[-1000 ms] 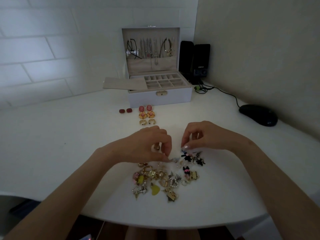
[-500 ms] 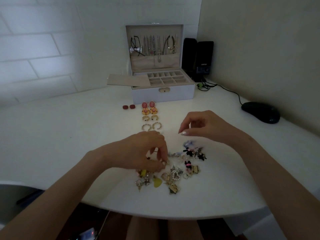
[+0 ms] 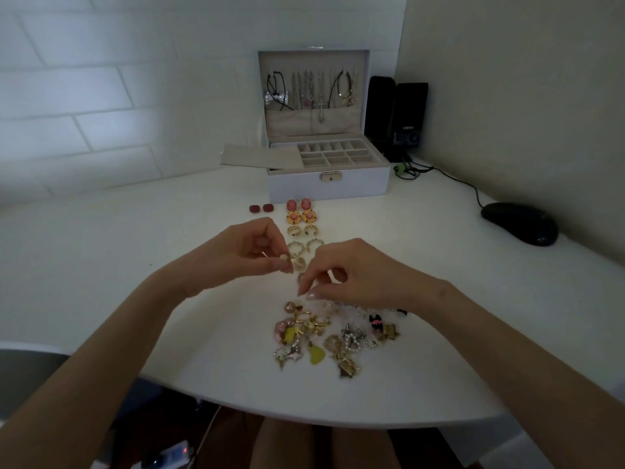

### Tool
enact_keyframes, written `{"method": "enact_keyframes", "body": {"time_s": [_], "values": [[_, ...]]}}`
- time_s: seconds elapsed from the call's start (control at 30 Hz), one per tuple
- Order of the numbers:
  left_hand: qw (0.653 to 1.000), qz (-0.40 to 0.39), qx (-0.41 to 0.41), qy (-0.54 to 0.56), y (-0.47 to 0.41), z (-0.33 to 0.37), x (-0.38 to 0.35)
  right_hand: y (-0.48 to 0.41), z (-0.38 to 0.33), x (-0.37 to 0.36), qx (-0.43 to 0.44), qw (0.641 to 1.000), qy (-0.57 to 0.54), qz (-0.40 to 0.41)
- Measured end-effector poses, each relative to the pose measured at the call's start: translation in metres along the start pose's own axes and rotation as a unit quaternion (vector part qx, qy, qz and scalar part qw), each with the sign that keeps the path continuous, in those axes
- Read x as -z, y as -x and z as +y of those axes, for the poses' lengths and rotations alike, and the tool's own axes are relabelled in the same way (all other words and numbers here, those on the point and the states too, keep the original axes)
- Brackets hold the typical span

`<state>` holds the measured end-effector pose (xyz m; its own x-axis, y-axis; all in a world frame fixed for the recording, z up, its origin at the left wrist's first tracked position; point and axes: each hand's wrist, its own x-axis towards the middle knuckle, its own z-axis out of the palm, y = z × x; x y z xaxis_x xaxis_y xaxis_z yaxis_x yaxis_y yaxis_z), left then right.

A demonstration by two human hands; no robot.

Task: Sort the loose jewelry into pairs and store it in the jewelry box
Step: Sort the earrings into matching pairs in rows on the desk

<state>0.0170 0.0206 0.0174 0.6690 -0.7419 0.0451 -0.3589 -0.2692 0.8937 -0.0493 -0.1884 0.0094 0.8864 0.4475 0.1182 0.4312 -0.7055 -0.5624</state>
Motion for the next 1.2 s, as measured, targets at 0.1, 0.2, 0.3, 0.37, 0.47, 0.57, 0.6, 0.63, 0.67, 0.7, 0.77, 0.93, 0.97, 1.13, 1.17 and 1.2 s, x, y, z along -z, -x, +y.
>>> {"method": "enact_keyframes", "body": {"time_s": [0.1, 0.2, 0.3, 0.37, 0.47, 0.57, 0.6, 0.63, 0.67, 0.7, 0.77, 0.93, 0.97, 1.13, 1.17, 1.2], "values": [[1.0, 0.021, 0.0, -0.005, 0.001, -0.006, 0.005, -0.009, -0.01, -0.007, 0.008, 0.996, 0.089, -0.014], [0.998, 0.049, 0.001, -0.039, 0.002, -0.012, 0.009, -0.016, -0.013, -0.011, 0.012, 0.991, 0.131, -0.035], [0.995, 0.066, 0.005, -0.08, 0.004, -0.017, 0.009, -0.019, -0.013, -0.014, 0.011, 0.989, 0.142, -0.048], [0.993, 0.069, 0.006, -0.091, 0.005, -0.018, 0.009, -0.019, -0.012, -0.015, 0.015, 0.989, 0.14, -0.047], [0.994, 0.069, 0.006, -0.08, 0.007, -0.019, 0.01, -0.019, -0.013, -0.018, 0.02, 0.989, 0.134, -0.051], [0.994, 0.089, 0.016, -0.06, 0.006, -0.024, 0.011, -0.019, -0.016, -0.019, 0.026, 0.989, 0.135, -0.052], [0.993, 0.105, 0.021, -0.054, 0.006, -0.027, 0.012, -0.019, -0.017, -0.017, 0.023, 0.992, 0.118, -0.047], [0.99, 0.127, 0.029, -0.05, 0.005, -0.03, 0.013, -0.019, -0.019, -0.015, 0.015, 0.995, 0.09, -0.04], [0.987, 0.152, 0.036, -0.045, 0.003, -0.034, 0.014, -0.019, -0.02, -0.011, 0.006, 0.998, 0.055, -0.033], [0.982, 0.178, 0.041, -0.04, 0.001, -0.037, 0.016, -0.02, -0.022, -0.006, -0.004, 0.999, 0.021, -0.026], [0.971, 0.229, 0.053, -0.053, -0.006, -0.044, 0.022, -0.024, -0.024, 0.002, -0.017, 0.999, -0.031, -0.004], [0.919, 0.323, 0.083, -0.209, -0.038, -0.064, 0.041, -0.06, -0.012, 0.017, -0.059, 0.994, -0.059, 0.076], [0.91, 0.327, 0.091, -0.238, -0.046, -0.068, 0.043, -0.071, -0.007, 0.018, -0.071, 0.992, -0.054, 0.089], [0.896, 0.327, 0.119, -0.277, -0.076, -0.087, 0.043, -0.124, 0.024, 0.015, -0.118, 0.984, 0.071, 0.113], [0.894, 0.331, 0.123, -0.276, -0.079, -0.09, 0.042, -0.133, 0.029, 0.012, -0.119, 0.983, 0.081, 0.116], [0.893, 0.336, 0.124, -0.274, -0.081, -0.092, 0.041, -0.14, 0.033, 0.009, -0.116, 0.982, 0.094, 0.119]]}}
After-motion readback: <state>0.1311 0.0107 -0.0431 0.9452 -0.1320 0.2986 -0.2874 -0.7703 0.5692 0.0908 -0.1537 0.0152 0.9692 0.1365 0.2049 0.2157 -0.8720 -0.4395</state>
